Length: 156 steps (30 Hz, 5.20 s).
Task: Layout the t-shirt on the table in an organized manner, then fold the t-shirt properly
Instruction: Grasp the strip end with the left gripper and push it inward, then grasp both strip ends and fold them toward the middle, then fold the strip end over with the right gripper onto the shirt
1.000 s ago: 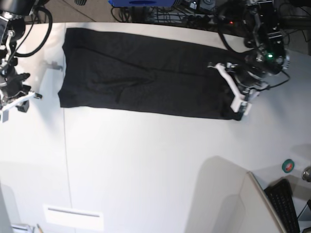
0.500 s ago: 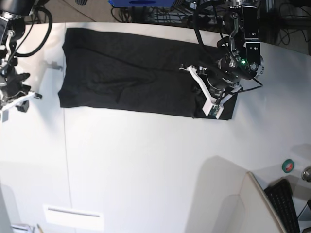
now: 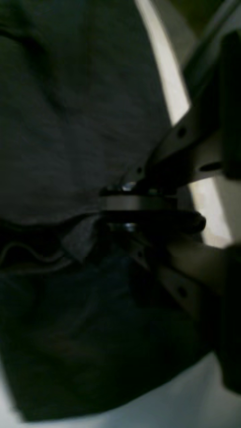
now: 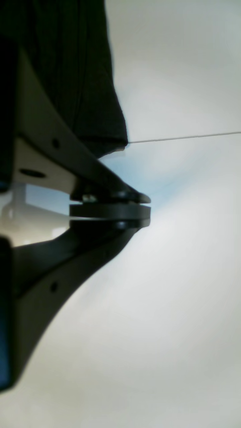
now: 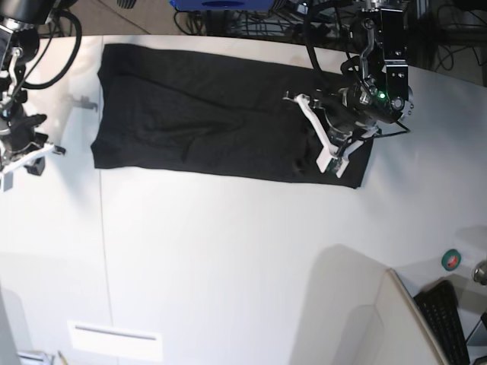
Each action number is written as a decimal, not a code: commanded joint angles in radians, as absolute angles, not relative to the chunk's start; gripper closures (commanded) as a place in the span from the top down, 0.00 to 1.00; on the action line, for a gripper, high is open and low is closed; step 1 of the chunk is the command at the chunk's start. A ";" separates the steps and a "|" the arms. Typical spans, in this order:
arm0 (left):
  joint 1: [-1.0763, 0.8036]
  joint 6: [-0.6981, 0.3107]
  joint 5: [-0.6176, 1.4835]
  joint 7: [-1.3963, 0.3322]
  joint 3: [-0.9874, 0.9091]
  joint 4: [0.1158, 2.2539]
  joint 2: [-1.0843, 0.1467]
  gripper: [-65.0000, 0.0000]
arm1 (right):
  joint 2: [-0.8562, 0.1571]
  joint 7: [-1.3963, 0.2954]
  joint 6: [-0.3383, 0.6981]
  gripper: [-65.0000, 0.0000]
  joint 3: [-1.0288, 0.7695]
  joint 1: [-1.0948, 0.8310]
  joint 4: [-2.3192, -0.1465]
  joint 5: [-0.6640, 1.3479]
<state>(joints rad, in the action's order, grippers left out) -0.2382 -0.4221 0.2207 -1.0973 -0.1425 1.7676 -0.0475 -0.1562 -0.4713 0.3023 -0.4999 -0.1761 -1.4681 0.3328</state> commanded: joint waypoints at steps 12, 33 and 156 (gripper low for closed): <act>-0.188 -0.427 0.234 -1.092 -0.143 1.778 -0.045 0.00 | -0.171 -0.447 0.305 0.00 -0.506 -0.163 -1.428 0.341; -0.193 -0.427 0.236 -1.095 0.117 1.883 -0.035 0.75 | -0.171 -0.447 0.305 0.00 -0.507 -0.162 -1.432 0.341; -0.199 -0.495 0.225 -0.708 -0.263 1.480 -0.154 0.00 | -0.203 -1.027 0.143 0.00 -0.291 -0.226 -1.822 0.785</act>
